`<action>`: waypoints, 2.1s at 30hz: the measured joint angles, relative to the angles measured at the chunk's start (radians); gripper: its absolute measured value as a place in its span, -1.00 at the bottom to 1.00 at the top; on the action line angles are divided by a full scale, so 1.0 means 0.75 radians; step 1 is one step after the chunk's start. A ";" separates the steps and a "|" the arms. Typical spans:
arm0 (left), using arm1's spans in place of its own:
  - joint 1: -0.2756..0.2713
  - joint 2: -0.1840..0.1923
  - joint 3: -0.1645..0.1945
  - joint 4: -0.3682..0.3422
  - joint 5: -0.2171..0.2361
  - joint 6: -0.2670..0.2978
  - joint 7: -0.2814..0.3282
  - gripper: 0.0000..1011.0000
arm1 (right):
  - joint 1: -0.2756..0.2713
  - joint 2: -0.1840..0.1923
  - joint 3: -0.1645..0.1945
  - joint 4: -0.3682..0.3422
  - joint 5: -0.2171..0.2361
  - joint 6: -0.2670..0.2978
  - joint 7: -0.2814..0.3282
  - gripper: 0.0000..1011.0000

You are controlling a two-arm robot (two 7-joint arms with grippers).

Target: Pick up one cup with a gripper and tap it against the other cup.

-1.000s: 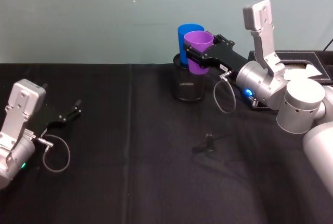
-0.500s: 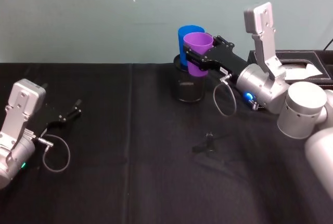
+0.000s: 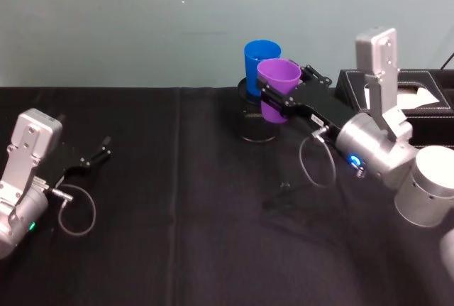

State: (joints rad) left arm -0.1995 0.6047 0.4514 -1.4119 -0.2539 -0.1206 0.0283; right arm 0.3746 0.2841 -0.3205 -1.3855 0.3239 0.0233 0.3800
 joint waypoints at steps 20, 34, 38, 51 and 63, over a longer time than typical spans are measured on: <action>0.000 0.000 0.000 0.000 0.000 0.000 0.000 0.98 | -0.305 0.084 -0.019 -0.094 -0.063 -0.261 0.020 0.47; 0.000 0.000 0.000 0.000 0.000 0.000 0.000 0.98 | -0.359 0.018 -0.012 0.022 -0.153 -0.420 -0.011 0.47; 0.000 0.000 0.000 0.000 0.000 0.000 0.000 0.98 | -0.368 -0.003 -0.005 0.049 -0.158 -0.447 -0.008 0.47; 0.000 0.000 0.000 0.000 0.000 0.000 0.000 0.98 | -0.370 -0.031 0.010 0.090 -0.159 -0.479 0.018 0.47; 0.000 0.000 0.000 0.000 0.000 0.000 0.000 0.98 | -0.371 -0.032 0.010 0.090 -0.159 -0.479 0.019 0.65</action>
State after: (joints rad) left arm -0.1996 0.6047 0.4513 -1.4119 -0.2539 -0.1206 0.0282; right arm 0.0966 0.2604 -0.3128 -1.3177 0.2049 -0.3356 0.3941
